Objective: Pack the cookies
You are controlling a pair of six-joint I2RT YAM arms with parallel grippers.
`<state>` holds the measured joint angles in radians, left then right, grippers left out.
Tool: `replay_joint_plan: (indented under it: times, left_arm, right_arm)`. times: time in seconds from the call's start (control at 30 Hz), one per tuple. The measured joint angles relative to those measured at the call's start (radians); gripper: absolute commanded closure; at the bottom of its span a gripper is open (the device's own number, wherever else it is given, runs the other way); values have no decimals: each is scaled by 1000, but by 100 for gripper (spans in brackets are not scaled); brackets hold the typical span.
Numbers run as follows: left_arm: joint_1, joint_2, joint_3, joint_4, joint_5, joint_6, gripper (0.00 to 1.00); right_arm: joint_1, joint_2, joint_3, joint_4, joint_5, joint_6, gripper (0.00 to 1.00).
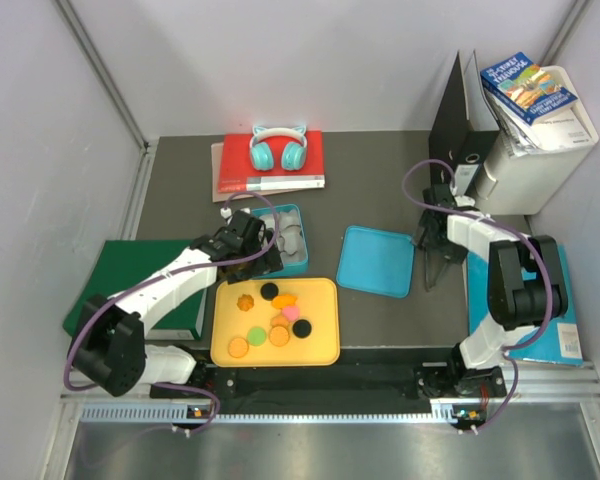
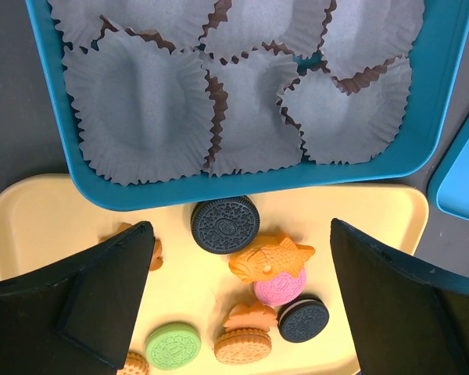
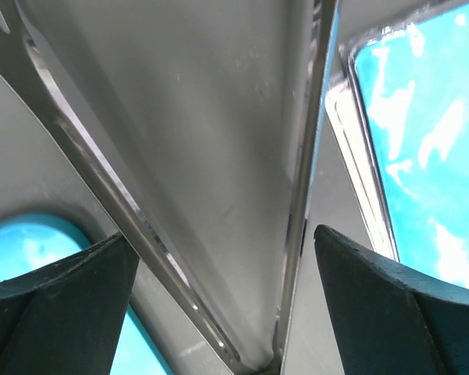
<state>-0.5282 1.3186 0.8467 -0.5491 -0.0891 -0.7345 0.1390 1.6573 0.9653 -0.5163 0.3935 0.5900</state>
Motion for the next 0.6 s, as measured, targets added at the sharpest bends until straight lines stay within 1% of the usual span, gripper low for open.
replay_joint_plan:
  times: [0.13,0.3,0.6]
  left_arm:
    - [0,0,-2,1,0,0,2]
    - [0,0,-4,1,1,0,2]
    - [0,0,-6,0,7,0,2]
  right_arm:
    - [-37,6,3,19,-53,-4,13]
    - [-63,6,-5,45,-111,-4,12]
    - [-64,6,-10,60,-128,-11,12]
